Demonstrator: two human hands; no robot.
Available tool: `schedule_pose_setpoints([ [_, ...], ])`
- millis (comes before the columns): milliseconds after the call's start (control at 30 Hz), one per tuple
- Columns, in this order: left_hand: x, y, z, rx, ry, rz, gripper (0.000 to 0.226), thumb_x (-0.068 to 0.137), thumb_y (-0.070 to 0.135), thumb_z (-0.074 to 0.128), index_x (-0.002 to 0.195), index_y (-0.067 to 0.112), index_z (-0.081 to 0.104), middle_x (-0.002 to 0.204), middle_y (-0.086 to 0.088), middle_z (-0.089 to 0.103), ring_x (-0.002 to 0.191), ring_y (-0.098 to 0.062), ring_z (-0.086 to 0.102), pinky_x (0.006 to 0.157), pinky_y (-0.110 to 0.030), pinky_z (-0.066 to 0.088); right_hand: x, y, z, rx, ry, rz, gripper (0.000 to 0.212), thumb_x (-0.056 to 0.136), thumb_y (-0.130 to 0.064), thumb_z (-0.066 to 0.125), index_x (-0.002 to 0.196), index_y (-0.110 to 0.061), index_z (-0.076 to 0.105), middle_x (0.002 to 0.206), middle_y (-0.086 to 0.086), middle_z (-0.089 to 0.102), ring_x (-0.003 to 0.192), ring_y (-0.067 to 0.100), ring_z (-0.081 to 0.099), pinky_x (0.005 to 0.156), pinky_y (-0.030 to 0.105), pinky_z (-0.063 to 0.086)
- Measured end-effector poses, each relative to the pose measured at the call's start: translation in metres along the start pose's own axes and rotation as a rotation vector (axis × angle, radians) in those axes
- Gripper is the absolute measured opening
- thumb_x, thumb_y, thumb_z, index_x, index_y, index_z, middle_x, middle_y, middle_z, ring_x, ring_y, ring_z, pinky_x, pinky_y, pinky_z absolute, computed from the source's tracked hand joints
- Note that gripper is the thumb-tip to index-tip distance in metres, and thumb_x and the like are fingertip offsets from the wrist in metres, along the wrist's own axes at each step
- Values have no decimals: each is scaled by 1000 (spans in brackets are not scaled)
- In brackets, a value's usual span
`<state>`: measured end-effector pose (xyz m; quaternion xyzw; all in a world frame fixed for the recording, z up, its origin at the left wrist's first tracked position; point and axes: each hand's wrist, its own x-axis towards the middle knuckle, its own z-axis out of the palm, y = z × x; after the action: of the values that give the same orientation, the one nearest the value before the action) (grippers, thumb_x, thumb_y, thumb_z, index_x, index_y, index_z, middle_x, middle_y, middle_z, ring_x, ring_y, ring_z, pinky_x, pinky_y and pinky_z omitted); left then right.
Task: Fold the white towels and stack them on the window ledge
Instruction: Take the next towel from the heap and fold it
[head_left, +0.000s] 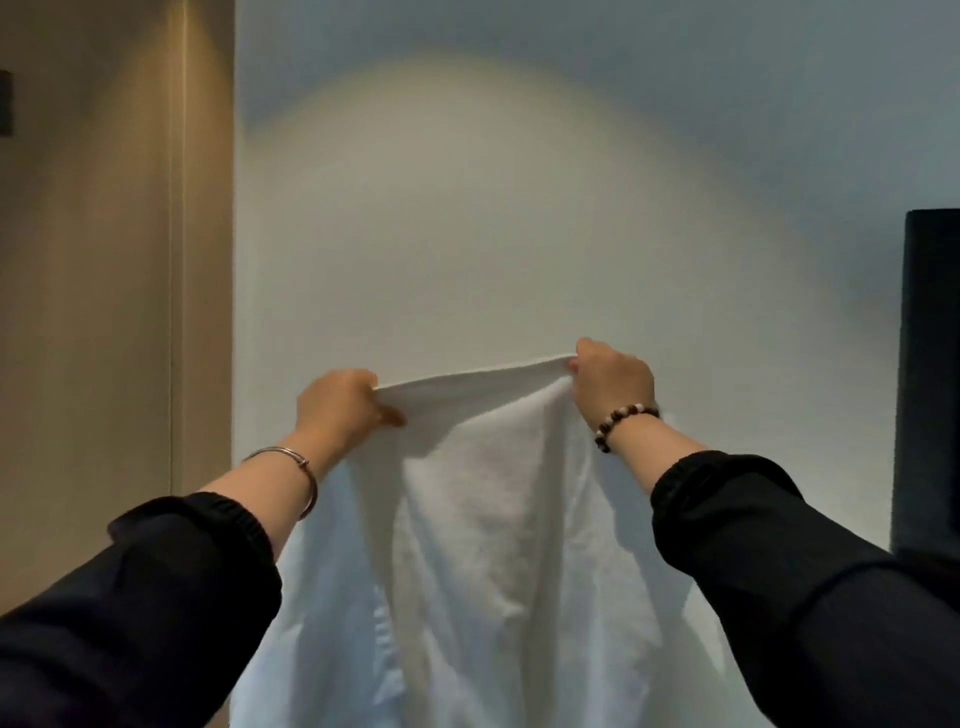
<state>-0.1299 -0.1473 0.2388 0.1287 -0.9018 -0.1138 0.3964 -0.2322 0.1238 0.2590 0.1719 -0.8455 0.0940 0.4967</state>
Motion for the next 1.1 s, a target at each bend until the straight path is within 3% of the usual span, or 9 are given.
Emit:
schedule_pose_setpoints([
  [67,-6,0,3,-104,274,-6,43,76,48,74,74,10,53,81,-15,63,78,-35,58,57,-32,30,-1,-4,6,81,72,113,22,101,-16,37,101,-4,56,92,12,63,80,31,60,59,31,31],
  [200,-34,-19,41,111,-291,7,32,75,38,74,97,18,64,102,-7,67,95,-29,61,68,-30,43,-25,-1,17,28,-147,248,20,93,3,36,102,-6,51,95,12,63,70,27,49,57,30,35],
  [333,-55,-48,50,7,-4,-122,22,80,34,70,81,15,58,90,-10,65,82,-32,58,60,-31,36,-59,7,39,4,-159,195,22,91,6,36,103,-5,50,97,13,60,75,28,49,58,31,33],
  [467,-82,-68,67,119,-366,-110,16,76,24,69,90,19,65,97,-5,68,91,-28,62,67,-29,45,-82,16,54,-7,-250,183,26,89,7,34,105,-4,50,100,13,59,81,28,49,60,32,35],
  [567,-96,-82,78,54,-110,-167,4,81,14,61,85,16,62,94,-9,65,89,-32,60,62,-31,39,-105,14,70,32,-294,223,26,88,8,35,105,-5,50,96,12,57,77,26,45,60,32,34],
  [700,-128,-88,103,310,-659,-116,26,82,8,54,106,11,65,114,-12,65,106,-29,61,80,-32,47,-134,3,87,128,-588,287,14,89,0,39,95,-9,48,86,10,53,73,27,49,61,29,38],
  [800,-145,-100,117,371,-654,-218,35,88,17,50,122,15,56,127,-10,58,115,-29,55,92,-34,46,-149,-19,95,357,-702,228,16,87,-2,42,91,-10,55,90,10,58,81,29,54,64,28,38],
  [967,-167,-45,129,-346,-907,-6,97,70,26,81,148,20,24,141,3,41,134,-16,38,107,-24,30,-154,-64,84,799,-885,25,8,86,-8,62,88,-8,69,85,6,67,79,14,60,64,16,45],
  [1100,-180,-4,134,-539,-773,-37,38,78,27,76,113,21,63,108,1,66,98,-13,60,81,-23,46,-163,-76,74,887,-940,-56,3,83,-13,68,86,-12,69,82,3,68,72,7,59,66,13,46],
])
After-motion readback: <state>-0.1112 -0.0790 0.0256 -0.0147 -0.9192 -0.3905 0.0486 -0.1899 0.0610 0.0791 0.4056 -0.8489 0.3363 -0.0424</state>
